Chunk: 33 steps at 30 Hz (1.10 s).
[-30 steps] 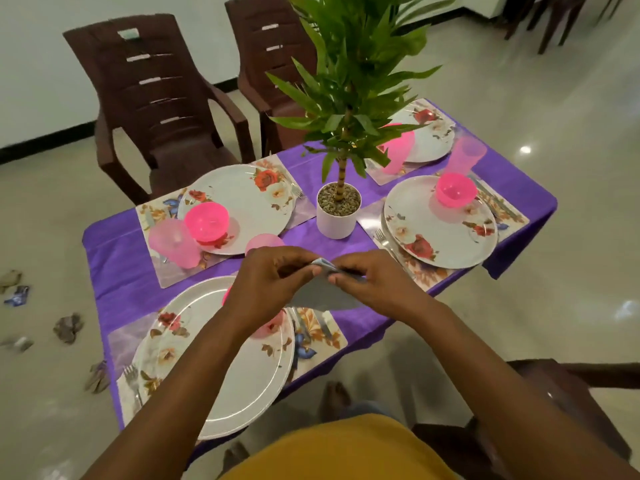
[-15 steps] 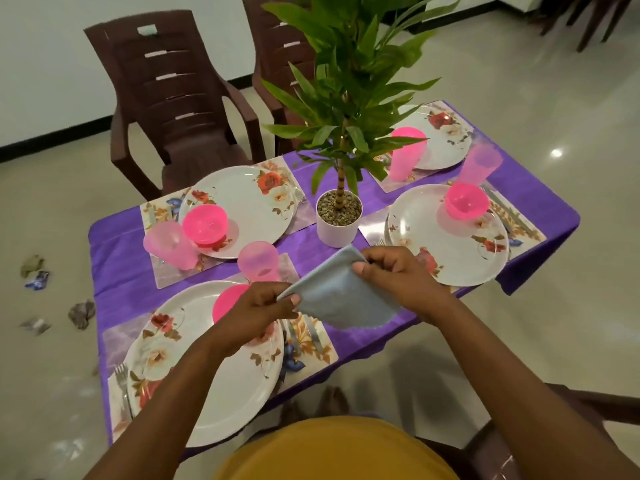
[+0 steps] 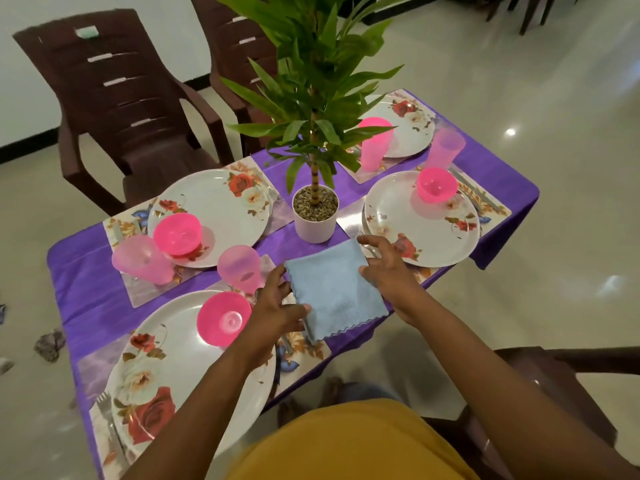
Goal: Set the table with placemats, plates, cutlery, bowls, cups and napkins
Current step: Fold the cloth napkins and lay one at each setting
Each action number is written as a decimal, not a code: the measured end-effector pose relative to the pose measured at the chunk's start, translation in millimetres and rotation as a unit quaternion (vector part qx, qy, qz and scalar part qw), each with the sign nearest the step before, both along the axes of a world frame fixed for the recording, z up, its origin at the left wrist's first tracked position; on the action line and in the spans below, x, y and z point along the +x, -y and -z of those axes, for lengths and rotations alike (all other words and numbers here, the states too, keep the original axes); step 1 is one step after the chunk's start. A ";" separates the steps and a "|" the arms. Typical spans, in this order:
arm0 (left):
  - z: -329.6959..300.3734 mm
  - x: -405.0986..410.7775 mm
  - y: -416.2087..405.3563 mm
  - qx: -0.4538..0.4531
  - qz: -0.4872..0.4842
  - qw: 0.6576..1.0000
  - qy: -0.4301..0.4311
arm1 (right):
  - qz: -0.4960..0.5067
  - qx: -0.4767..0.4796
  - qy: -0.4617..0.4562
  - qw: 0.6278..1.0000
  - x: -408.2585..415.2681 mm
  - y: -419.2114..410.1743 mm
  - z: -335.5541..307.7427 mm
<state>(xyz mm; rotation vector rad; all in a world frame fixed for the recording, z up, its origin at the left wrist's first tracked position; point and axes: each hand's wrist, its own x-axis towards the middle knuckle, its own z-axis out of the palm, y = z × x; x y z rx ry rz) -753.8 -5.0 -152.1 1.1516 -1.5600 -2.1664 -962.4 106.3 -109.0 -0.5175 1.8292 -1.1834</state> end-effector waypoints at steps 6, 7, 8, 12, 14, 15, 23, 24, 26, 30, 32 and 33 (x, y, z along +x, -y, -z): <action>9.2 -12.3 -12.7 -0.100 0.013 0.992 0.072 | -0.090 0.023 -0.047 0.995 -21.3 5.8 21.4; 14.9 -15.3 -15.6 -0.106 0.016 0.990 0.096 | -0.114 0.037 -0.064 0.991 -26.1 9.1 27.1; 19.9 -18.3 -19.2 -0.110 0.019 0.986 0.121 | -0.138 0.050 -0.074 0.986 -29.6 12.3 33.8; 42.4 -29.6 -36.4 -0.129 0.005 0.966 0.225 | -0.223 0.102 -0.073 0.967 -43.9 20.0 69.2; 57.4 -34.5 -44.4 -0.130 -0.014 0.963 0.236 | -0.268 0.095 -0.089 0.954 -50.7 21.8 82.3; 63.4 -38.6 -48.6 -0.135 -0.029 0.961 0.239 | -0.294 0.088 -0.100 0.946 -56.6 23.6 89.0; 61.1 -68.9 -56.4 -0.222 -0.043 0.902 0.368 | -0.408 0.086 -0.217 0.882 -84.6 34.1 131.7; 58.3 -71.7 -55.9 -0.229 -0.027 0.892 0.388 | -0.417 0.082 -0.225 0.877 -86.0 34.8 133.2; 54.2 -77.6 -56.7 -0.232 -0.007 0.877 0.421 | -0.441 0.078 -0.244 0.861 -87.4 35.5 134.8; 51.0 -88.7 -60.4 -0.251 0.029 0.843 0.475 | -0.478 0.082 -0.293 0.824 -86.7 35.8 135.2; 52.0 -92.4 -62.9 -0.272 0.043 0.819 0.503 | -0.493 0.081 -0.317 0.807 -86.7 36.8 135.4; 52.5 -94.0 -64.4 -0.282 0.046 0.807 0.516 | -0.497 0.080 -0.324 0.801 -87.3 37.1 134.8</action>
